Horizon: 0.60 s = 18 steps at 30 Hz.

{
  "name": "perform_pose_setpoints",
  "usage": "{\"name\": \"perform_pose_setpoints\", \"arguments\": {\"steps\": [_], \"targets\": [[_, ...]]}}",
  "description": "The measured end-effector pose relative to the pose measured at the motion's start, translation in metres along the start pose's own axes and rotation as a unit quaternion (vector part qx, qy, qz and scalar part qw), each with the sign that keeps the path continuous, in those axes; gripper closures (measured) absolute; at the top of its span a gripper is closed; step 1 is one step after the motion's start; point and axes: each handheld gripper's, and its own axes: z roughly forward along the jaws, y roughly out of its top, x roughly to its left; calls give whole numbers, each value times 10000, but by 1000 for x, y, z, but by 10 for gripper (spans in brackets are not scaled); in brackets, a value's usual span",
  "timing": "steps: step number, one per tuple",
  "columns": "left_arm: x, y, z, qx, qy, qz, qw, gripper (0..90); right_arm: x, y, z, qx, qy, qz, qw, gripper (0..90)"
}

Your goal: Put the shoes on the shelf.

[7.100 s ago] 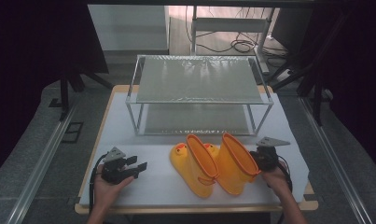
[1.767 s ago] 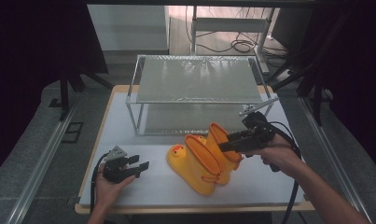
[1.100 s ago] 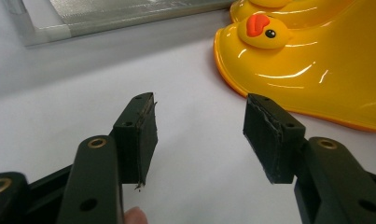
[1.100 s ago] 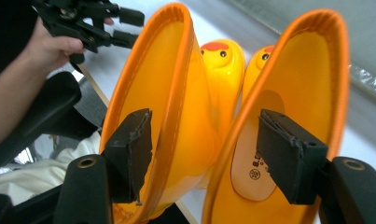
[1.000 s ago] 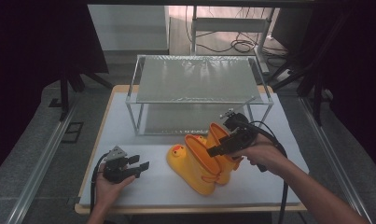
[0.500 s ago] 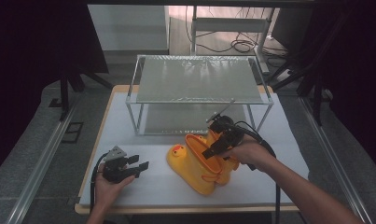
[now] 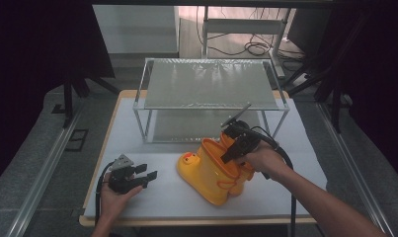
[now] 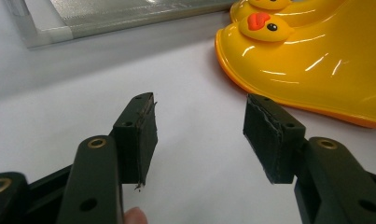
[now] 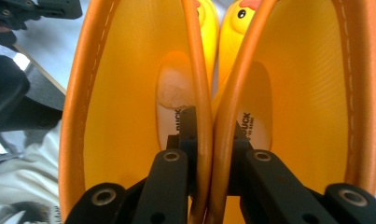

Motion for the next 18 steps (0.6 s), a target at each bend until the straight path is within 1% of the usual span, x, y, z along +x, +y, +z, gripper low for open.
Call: {"name": "perform_pose_setpoints", "arguments": {"steps": [1, 2, 5, 9, 11, 14, 15, 18], "targets": [[0, 0, 0, 0, 0, 0, 10000, 439, 0, 0, 0, 0, 0, 0, 10000, 831], [0, 0, -1, -12, 4, -6, 10000, 438, -2, 0, 0, 10, 93, 100, 9999, 832], [2, 0, -2, -23, 4, -1, 10000, 438, -7, 1, -2, -21, 186, 215, 9996, 834], [3, 0, -3, -41, 6, -16, 10000, 439, -14, 1, -6, -187, 291, 372, 9987, 835], [3, 0, -3, -37, 8, -16, 10000, 439, -15, -1, -9, -217, 320, 386, 9985, 835], [2, 0, -2, -34, 13, -31, 10000, 438, -16, -4, -12, -183, 388, 381, 9984, 836], [2, 0, -2, -21, 0, -4, 10000, 439, -17, -5, -13, -180, 396, 372, 9984, 836], [1, 0, -1, -23, 2, -5, 10000, 438, -19, -10, -21, -255, 502, 420, 9975, 837]]}}
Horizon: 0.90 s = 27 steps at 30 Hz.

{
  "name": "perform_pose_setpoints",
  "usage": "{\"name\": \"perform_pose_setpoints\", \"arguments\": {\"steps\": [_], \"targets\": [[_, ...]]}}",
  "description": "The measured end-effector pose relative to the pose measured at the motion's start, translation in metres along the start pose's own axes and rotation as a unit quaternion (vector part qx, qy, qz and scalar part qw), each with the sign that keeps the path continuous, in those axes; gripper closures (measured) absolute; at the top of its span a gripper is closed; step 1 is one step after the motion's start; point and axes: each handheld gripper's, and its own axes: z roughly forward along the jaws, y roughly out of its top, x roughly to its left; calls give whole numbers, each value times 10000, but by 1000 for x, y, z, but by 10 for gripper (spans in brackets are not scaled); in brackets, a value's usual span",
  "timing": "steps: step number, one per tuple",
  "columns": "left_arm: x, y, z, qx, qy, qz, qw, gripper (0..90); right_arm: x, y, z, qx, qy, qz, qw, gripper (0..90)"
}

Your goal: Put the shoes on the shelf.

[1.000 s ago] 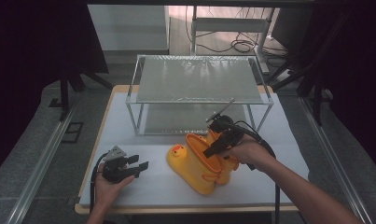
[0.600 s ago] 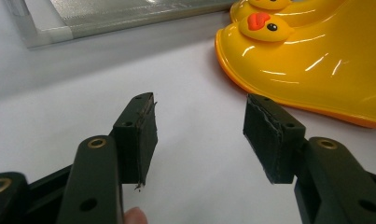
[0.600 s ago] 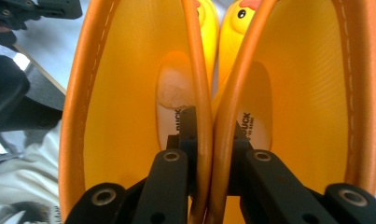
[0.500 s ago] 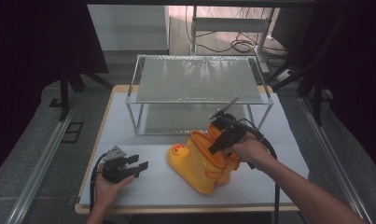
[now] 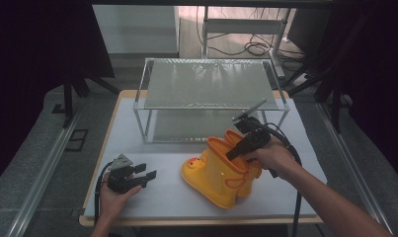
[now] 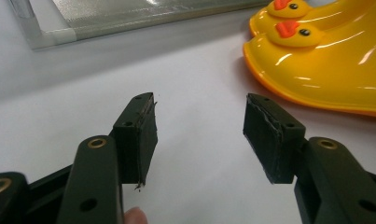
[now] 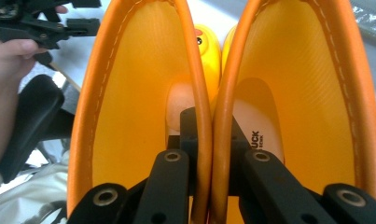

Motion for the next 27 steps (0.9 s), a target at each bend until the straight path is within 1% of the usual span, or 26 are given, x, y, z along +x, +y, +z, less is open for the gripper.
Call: {"name": "perform_pose_setpoints", "arguments": {"steps": [1, 2, 5, 6, 7, 13, 17, 18, 23, 24, 25, 27], "targets": [[0, 0, 0, 0, 0, 0, 10000, 438, 0, 0, 0, 0, 0, 0, 10000, 837], [0, 0, 0, 8, -3, 1, 10000, 438, -1, -2, -6, -83, 80, 51, 9999, 837], [0, 0, 0, 8, 0, 0, 10000, 438, -2, -5, -17, -248, 157, 101, 9995, 837], [0, 0, 0, 8, 0, 0, 10000, 438, -2, -5, -17, -248, 157, 101, 9995, 837], [0, 0, 0, 3, 10, -2, 10000, 438, -1, -7, -25, -352, 193, 88, 9992, 837], [1, 0, -1, -11, 21, -29, 10000, 438, -6, -14, -46, -700, 307, 131, 9970, 837], [0, 0, 0, 8, 20, -12, 10000, 438, -7, -18, -57, -848, 315, 91, 9959, 837], [0, 0, 0, 8, 20, -12, 10000, 438, -7, -18, -57, -848, 315, 91, 9959, 837], [0, 0, 1, 15, 31, -23, 10000, 438, -3, -19, -78, -1054, 359, 23, 9938, 837], [0, 0, 1, 15, 31, -23, 10000, 438, -3, -19, -78, -1054, 359, 23, 9938, 837], [0, 0, 1, 13, 29, -24, 10000, 438, -2, -20, -88, -1159, 383, 1, 9925, 837], [-1, 0, 1, 15, 28, -21, 10000, 438, 1, -20, -97, -1254, 407, -50, 9913, 837]]}}
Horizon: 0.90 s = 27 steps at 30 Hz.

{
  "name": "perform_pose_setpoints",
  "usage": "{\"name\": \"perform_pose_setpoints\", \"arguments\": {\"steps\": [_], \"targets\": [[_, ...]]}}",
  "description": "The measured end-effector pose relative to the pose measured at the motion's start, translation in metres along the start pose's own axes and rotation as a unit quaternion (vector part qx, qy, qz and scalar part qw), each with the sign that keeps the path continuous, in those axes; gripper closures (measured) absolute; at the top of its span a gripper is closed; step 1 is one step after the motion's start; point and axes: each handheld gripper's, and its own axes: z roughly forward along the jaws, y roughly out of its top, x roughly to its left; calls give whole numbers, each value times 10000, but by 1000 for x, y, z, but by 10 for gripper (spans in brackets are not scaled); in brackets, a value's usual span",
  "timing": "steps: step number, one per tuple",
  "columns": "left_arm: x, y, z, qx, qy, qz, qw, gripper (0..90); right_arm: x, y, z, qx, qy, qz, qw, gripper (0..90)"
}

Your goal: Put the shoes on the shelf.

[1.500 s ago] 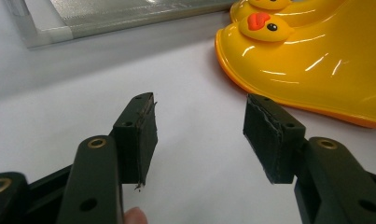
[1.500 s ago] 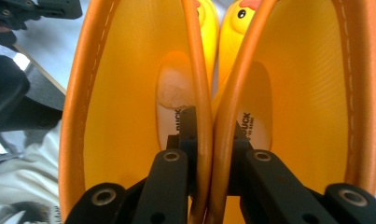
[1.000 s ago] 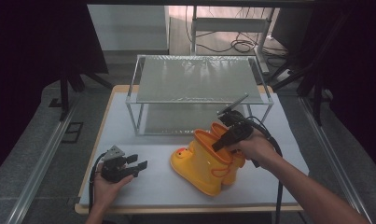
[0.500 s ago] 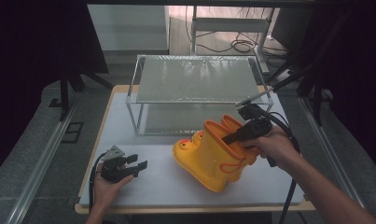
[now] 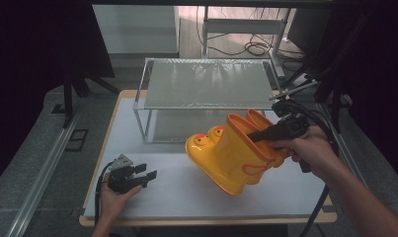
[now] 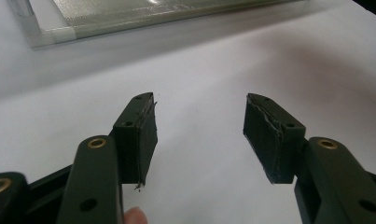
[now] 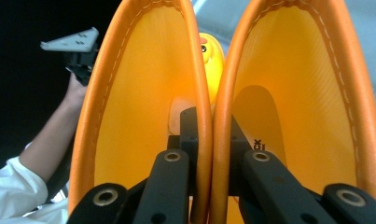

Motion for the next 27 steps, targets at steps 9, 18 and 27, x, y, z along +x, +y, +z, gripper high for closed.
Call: {"name": "perform_pose_setpoints", "arguments": {"steps": [9, 18, 27], "targets": [[-1, 0, 1, 23, -14, -17, 10000, 438, 9, 10, -33, -319, 139, -52, 9994, 837], [-2, 0, 3, 48, -21, 5, 10000, 437, 15, 30, -68, -752, 120, -145, 9970, 837], [-1, -1, 3, 31, -16, -13, 10000, 438, 7, 61, -72, -958, 79, -118, 9953, 837]]}}
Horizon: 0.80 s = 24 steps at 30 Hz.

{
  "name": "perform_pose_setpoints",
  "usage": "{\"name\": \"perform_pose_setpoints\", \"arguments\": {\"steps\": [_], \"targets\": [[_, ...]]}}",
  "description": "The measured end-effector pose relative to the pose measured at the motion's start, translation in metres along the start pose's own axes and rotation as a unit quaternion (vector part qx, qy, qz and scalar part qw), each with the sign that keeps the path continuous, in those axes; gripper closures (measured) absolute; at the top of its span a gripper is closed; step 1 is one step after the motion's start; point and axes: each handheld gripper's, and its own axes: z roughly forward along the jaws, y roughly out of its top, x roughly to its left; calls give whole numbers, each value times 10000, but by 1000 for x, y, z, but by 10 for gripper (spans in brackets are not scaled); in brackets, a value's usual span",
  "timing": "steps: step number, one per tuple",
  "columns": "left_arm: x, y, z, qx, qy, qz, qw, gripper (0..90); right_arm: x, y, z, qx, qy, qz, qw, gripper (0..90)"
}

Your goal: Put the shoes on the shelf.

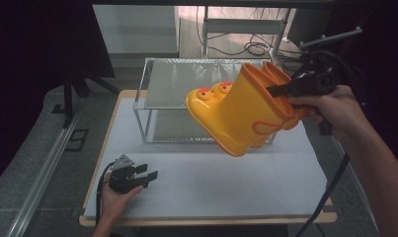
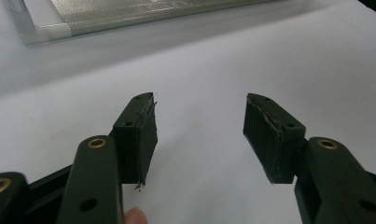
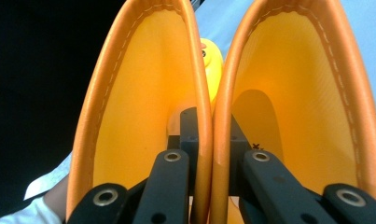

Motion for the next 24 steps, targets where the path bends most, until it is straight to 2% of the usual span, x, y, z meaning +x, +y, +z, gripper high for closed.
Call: {"name": "perform_pose_setpoints", "arguments": {"steps": [7, 10, 12, 13, 14, 15, 18, 24], "targets": [[1, 0, 0, 3, -7, 1, 10000, 438, -10, 21, 8, -86, -5, 67, 9999, 837], [1, 0, 0, 1, -16, -4, 10000, 438, -17, 41, 21, -76, -111, 108, 9999, 837], [2, 0, -1, 6, -13, -15, 10000, 438, -20, 46, 25, -74, -130, 132, 9998, 838], [3, -1, 0, 3, -12, -7, 10000, 438, -25, 57, 33, -83, -191, 164, 9996, 838], [3, -1, 0, 3, -12, -7, 10000, 438, -25, 57, 33, -83, -191, 164, 9996, 838], [3, -1, 0, 18, -30, -20, 10000, 438, -29, 68, 40, -100, -256, 210, 9994, 838], [5, -2, 0, 14, -47, -34, 10000, 438, -34, 85, 50, -156, -337, 273, 9989, 838], [8, -2, -2, -23, -37, -56, 10000, 438, -44, 110, 71, -263, -458, 419, 9977, 838]]}}
